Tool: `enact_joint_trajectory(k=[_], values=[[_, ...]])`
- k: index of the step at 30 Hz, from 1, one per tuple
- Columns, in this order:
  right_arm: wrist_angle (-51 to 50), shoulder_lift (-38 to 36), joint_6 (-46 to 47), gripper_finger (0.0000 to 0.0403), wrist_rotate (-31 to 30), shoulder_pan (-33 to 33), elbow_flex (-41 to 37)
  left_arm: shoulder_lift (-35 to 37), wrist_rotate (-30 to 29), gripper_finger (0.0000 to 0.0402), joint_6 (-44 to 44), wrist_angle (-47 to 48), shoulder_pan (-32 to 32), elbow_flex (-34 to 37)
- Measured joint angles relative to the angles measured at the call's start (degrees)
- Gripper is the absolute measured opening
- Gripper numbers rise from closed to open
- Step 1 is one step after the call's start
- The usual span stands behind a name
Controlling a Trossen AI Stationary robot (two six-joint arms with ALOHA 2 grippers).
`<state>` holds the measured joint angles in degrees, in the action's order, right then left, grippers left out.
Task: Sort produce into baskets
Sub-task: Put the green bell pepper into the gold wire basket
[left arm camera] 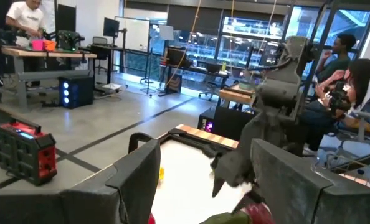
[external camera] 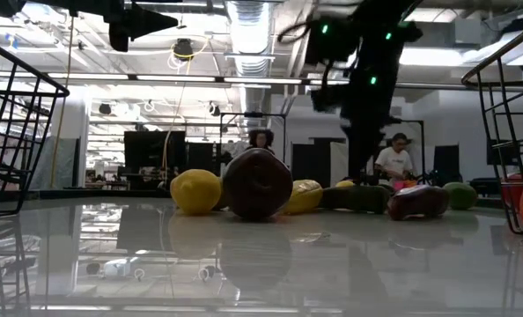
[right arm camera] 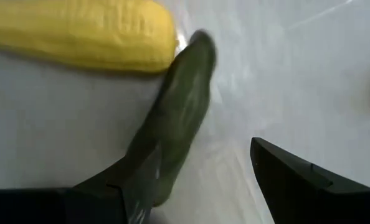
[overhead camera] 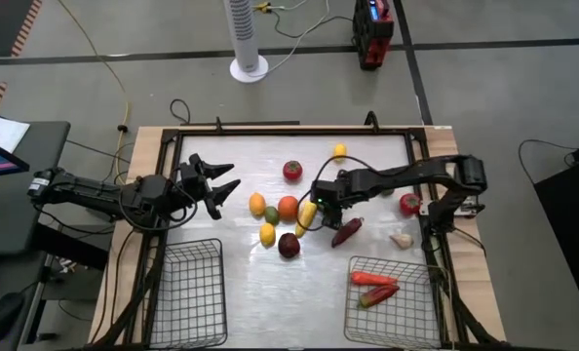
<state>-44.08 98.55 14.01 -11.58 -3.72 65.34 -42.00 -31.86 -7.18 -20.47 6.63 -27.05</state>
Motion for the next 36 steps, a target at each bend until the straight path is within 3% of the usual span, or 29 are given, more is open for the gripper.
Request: enact_joint_trajectory(k=[5, 12, 21, 25, 31, 36], values=[[1.8, 3.3, -1.0, 0.0276, 5.4, -0.3, 0.0, 0.1, -0.2, 0.0238, 0.8, 0.0, 0.0, 0.0], [3.2, 5.0, -2.3, 0.0269, 6.2, -0.3, 0.0, 0.1, -0.3, 0.0238, 0.9, 0.0, 0.0, 0.0], [3.0, 4.9, -3.0, 0.0159, 6.1, -0.3, 0.1, 0.1, -0.3, 0.0238, 0.9, 0.0, 0.0, 0.0], [-0.3, 4.3, -3.4, 0.0158, 5.8, -0.3, 0.9, 0.1, -0.3, 0.0238, 0.9, 0.0, 0.0, 0.0], [-10.0, -2.6, -2.1, 0.0166, 5.5, 1.4, 5.0, 0.1, -0.3, 0.0238, 0.9, 0.0, 0.0, 0.0], [-15.2, -13.2, 3.4, 0.0168, 5.9, 8.4, 5.6, 0.1, -0.3, 0.0238, 0.9, 0.0, 0.0, 0.0]])
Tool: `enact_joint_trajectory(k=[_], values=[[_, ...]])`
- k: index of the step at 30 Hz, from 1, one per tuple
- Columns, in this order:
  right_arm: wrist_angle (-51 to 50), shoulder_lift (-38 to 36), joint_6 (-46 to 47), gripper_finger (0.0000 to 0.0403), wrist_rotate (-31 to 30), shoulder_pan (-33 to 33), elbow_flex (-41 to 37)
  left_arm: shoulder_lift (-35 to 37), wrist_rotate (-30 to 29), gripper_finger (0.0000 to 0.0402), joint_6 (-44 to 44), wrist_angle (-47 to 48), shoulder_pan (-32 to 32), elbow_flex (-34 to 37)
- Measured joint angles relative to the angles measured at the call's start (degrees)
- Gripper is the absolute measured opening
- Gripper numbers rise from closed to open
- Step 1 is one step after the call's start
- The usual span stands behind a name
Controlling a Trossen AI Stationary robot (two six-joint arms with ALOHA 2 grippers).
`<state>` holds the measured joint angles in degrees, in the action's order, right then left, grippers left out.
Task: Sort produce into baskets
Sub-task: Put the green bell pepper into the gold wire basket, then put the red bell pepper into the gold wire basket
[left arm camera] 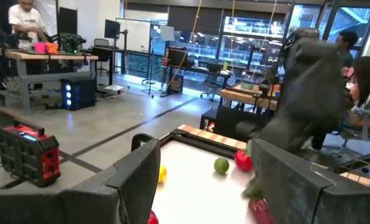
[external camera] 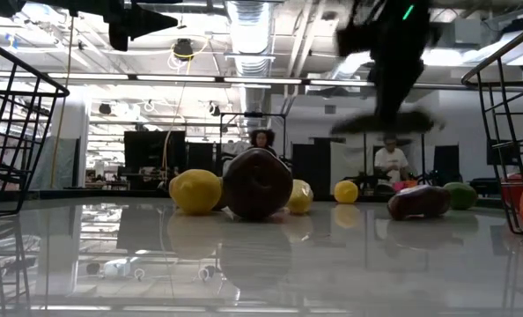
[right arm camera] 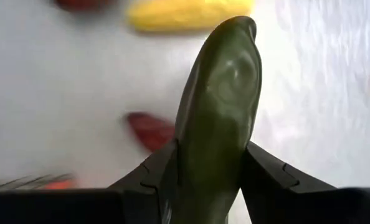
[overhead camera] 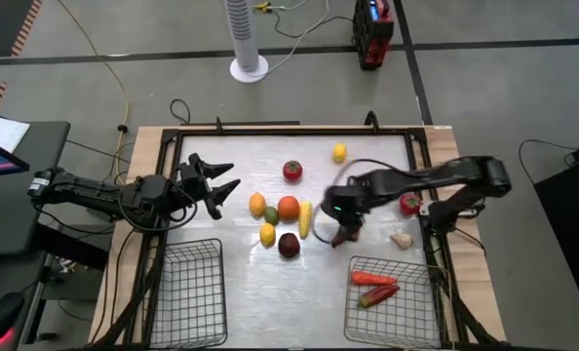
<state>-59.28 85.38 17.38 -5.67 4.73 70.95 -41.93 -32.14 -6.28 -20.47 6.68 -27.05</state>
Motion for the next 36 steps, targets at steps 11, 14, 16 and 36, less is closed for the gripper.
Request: enact_joint_trajectory(k=[11, 14, 16, 36], values=[[-0.6, -17.2, 29.1, 0.02, -3.4, 26.5, -3.1, 0.0, 0.0, 0.0238, -0.5, 0.0, 0.0, 0.0], [-0.5, -16.8, 37.0, 0.0217, -4.5, 32.2, -6.0, 0.0, 0.0, 0.0238, -1.4, 0.0, 0.0, 0.0], [-1.0, -15.8, 40.6, 0.0229, -4.5, 34.7, -7.2, 0.0, 0.0, 0.0238, -1.5, 0.0, 0.0, 0.0], [-8.3, -10.1, 14.1, 0.026, -6.1, 12.6, -4.8, 0.0, 1.4, 0.0238, -3.2, 1.1, 0.0, 0.0]])
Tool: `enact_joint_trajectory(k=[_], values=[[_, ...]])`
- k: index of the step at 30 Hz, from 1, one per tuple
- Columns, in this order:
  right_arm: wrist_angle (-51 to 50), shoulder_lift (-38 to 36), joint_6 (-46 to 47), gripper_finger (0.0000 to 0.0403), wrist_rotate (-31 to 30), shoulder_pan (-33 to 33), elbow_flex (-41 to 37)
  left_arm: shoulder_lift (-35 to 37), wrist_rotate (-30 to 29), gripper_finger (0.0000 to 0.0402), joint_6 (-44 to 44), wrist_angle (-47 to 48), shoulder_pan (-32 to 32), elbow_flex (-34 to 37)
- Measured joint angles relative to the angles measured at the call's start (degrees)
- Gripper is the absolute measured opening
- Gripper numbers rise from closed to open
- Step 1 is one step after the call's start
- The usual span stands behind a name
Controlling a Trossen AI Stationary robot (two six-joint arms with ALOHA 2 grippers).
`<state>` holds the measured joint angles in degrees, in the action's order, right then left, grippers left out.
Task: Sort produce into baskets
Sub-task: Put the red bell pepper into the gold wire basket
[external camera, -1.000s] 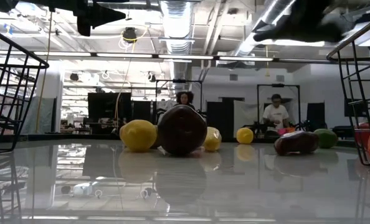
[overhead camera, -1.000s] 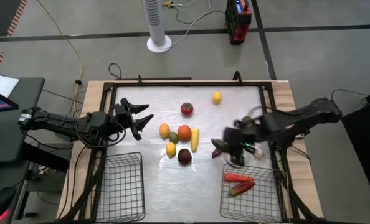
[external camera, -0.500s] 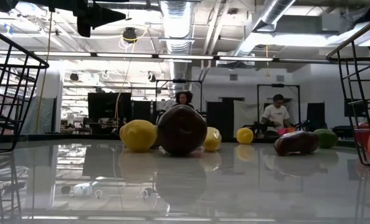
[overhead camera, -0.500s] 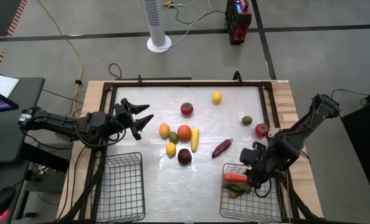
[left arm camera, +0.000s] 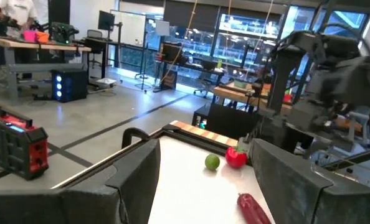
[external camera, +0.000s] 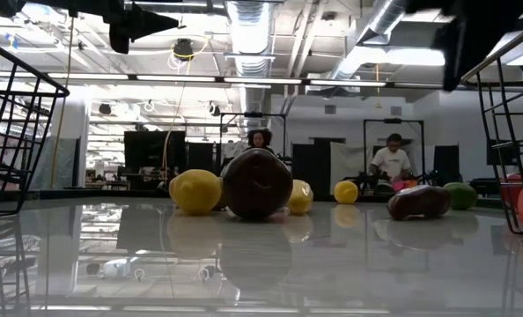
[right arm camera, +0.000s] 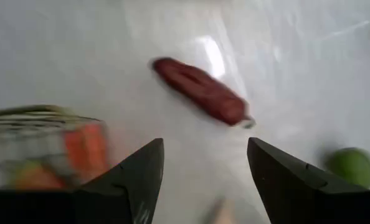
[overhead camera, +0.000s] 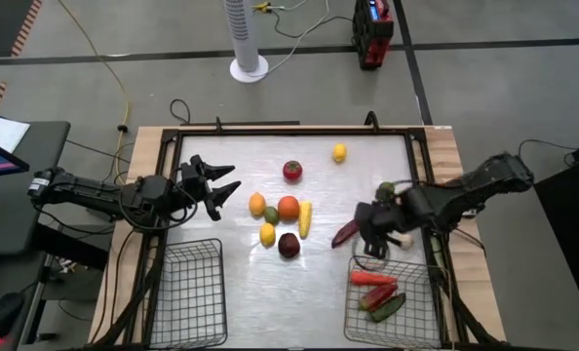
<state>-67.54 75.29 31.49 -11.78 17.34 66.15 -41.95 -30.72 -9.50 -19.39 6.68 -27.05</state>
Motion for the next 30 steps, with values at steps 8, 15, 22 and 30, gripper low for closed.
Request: enact_joint_trajectory(k=[8, 15, 22, 30], values=[[0.5, 3.0, -28.8, 0.0254, 0.0, -8.8, 0.0, 0.0, 0.0, 0.0238, 0.5, 1.2, 0.0, 0.0], [0.7, 8.8, -43.2, 0.0241, -0.5, -10.3, -3.6, 0.0, -0.1, 0.0238, 1.7, 0.8, 0.0, 0.0], [3.9, 16.8, -47.8, 0.0235, -2.7, -10.7, -6.9, 0.0, -0.1, 0.0238, 1.7, 0.7, 0.0, 0.0], [6.4, 21.8, -52.1, 0.0235, -3.2, -7.8, -6.9, 0.0, -0.1, 0.0238, 1.8, 0.6, 0.0, 0.0]])
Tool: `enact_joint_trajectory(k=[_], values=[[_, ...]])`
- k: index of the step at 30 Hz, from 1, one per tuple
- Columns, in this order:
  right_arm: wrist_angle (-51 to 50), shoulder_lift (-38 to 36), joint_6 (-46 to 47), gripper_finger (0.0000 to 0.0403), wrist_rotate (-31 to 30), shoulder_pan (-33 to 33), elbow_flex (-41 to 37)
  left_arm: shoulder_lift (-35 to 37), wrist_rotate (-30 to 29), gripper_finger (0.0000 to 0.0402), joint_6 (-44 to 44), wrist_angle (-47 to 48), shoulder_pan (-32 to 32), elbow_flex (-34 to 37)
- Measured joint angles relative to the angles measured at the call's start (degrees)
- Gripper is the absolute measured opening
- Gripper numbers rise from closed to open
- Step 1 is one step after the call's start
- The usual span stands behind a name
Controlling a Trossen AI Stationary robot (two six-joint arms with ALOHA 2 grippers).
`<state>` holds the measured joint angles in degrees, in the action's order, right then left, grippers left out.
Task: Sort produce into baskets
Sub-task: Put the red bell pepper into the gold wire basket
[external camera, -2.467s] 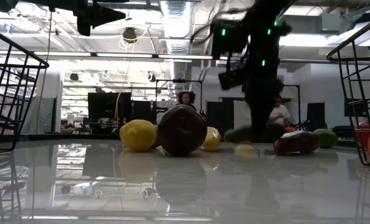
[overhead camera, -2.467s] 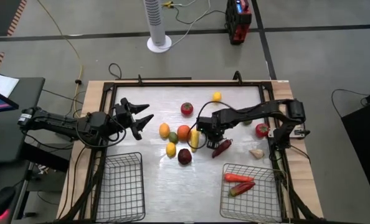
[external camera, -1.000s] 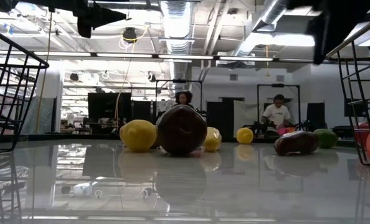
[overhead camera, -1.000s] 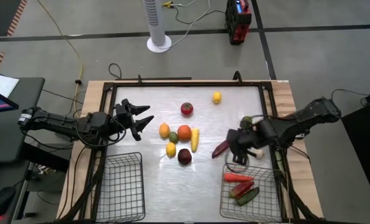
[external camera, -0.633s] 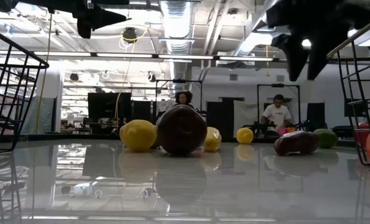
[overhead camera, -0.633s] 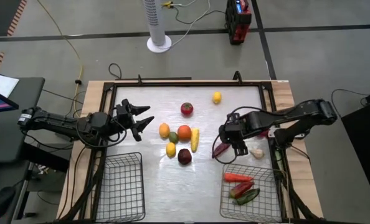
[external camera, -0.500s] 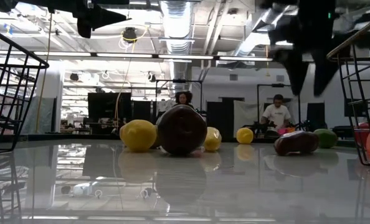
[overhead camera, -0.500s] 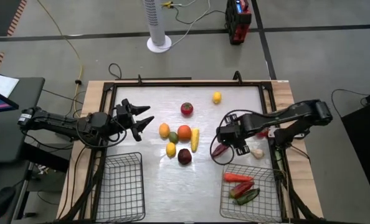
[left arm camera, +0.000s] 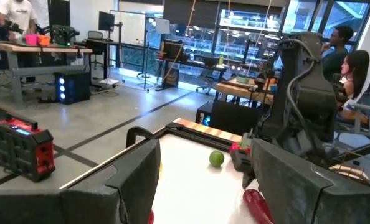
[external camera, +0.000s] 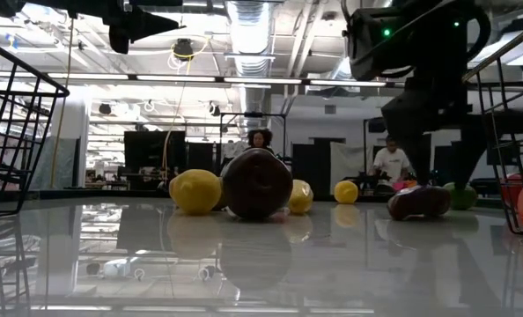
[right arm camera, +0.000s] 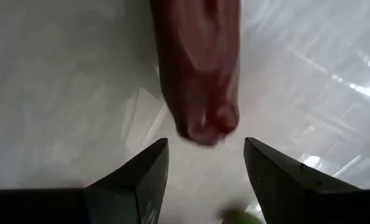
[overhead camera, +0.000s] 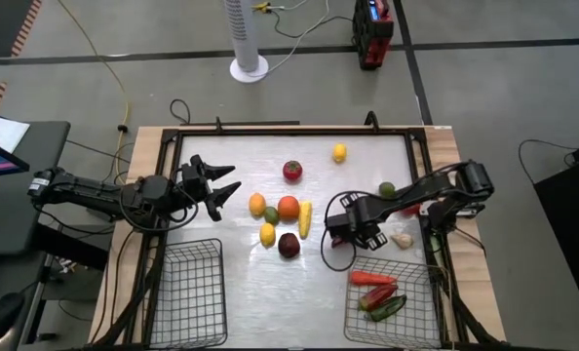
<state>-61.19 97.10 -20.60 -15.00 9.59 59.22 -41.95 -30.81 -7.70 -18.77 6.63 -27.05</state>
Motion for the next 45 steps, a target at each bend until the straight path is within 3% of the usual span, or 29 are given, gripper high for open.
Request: enact_joint_trajectory(k=[10, 18, 21, 27, 33, 37, 42, 45], values=[[5.1, 1.6, -2.9, 0.0228, 1.0, 0.3, -0.3, 0.0, 0.0, 0.0238, 0.0, 0.0, 0.0, 0.0], [4.6, 1.5, -3.0, 0.0151, 2.2, -1.3, -0.2, 0.0, 0.0, 0.0238, 0.2, 0.0, 0.0, 0.0], [4.2, 1.1, -3.0, 0.014, 2.1, -1.6, -0.2, 0.0, 0.0, 0.0238, 0.2, 0.0, 0.0, 0.0], [-9.9, 1.1, -1.8, 0.0153, -5.4, -2.1, 7.3, 0.0, 0.0, 0.0238, 0.2, -0.3, 0.0, 0.0], [-24.6, 1.1, 6.0, 0.0147, -5.9, -2.6, 21.6, 0.0, 0.0, 0.0238, 0.2, -0.3, 0.0, 0.0], [-29.0, 0.9, 16.7, 0.015, 2.2, -1.0, 29.4, 0.0, 0.0, 0.0238, 0.2, -0.3, 0.0, 0.0], [-28.1, -2.3, 30.2, 0.016, 22.8, 3.3, 32.6, 0.0, 0.0, 0.0238, 0.2, -0.2, 0.1, 0.0], [-28.7, -4.7, 37.6, 0.016, 24.1, 8.3, 31.6, 0.0, 0.0, 0.0238, 0.2, -0.2, 0.0, 0.0]])
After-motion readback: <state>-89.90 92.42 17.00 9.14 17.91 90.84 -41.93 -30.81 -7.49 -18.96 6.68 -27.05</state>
